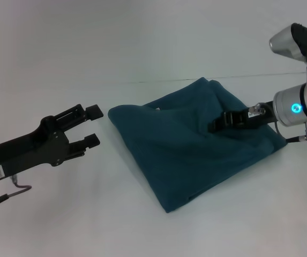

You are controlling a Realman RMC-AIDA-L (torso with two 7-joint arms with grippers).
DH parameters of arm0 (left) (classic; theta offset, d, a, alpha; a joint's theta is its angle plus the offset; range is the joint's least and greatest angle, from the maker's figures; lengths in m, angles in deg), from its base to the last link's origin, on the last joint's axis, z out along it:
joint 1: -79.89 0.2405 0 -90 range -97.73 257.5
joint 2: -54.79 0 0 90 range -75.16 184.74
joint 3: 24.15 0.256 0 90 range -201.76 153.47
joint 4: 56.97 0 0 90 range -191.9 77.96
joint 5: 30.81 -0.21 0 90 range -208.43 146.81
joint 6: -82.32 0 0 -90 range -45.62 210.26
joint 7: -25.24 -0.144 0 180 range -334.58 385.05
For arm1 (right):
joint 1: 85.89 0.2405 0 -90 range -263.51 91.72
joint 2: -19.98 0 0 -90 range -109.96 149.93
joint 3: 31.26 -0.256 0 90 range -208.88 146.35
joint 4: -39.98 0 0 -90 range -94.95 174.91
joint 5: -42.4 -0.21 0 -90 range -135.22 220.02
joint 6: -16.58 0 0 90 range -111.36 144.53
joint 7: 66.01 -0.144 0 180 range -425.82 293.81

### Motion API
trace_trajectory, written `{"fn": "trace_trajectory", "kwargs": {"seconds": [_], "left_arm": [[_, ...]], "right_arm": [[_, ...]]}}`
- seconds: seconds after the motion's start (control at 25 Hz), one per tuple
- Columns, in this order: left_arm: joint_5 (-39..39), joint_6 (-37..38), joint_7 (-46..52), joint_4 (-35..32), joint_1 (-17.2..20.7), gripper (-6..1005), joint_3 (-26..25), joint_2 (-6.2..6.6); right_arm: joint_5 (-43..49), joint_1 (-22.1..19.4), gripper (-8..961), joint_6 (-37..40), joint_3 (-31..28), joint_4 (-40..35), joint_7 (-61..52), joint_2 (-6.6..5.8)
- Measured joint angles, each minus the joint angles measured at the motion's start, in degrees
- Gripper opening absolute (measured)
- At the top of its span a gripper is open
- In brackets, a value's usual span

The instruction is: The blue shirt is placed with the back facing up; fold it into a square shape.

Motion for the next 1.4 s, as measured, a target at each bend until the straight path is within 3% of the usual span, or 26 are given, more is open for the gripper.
{"fn": "trace_trajectory", "kwargs": {"seconds": [0.16,0.36,0.8,1.04,1.4], "left_arm": [[0.0,0.0,0.0,0.0,0.0,908,-0.3,-0.01],[0.0,0.0,0.0,0.0,0.1,909,-0.4,-0.01],[0.5,0.3,0.0,0.0,0.5,908,-1.1,0.10],[0.6,0.4,0.0,0.0,0.3,909,-1.2,0.17],[0.7,0.4,-0.1,0.0,0.2,909,-1.7,0.20]], "right_arm": [[0.0,0.0,221,1.6,0.0,-1.9,-0.2,0.12],[0.0,0.2,51,3.5,0.6,-3.9,-0.6,0.38],[0.4,-0.5,51,9.8,2.8,-16.6,-4.4,1.26],[1.4,-0.5,51,7.0,5.6,-17.4,-5.2,0.73],[8.8,0.0,52,3.0,6.8,-16.9,-7.5,1.57]]}}
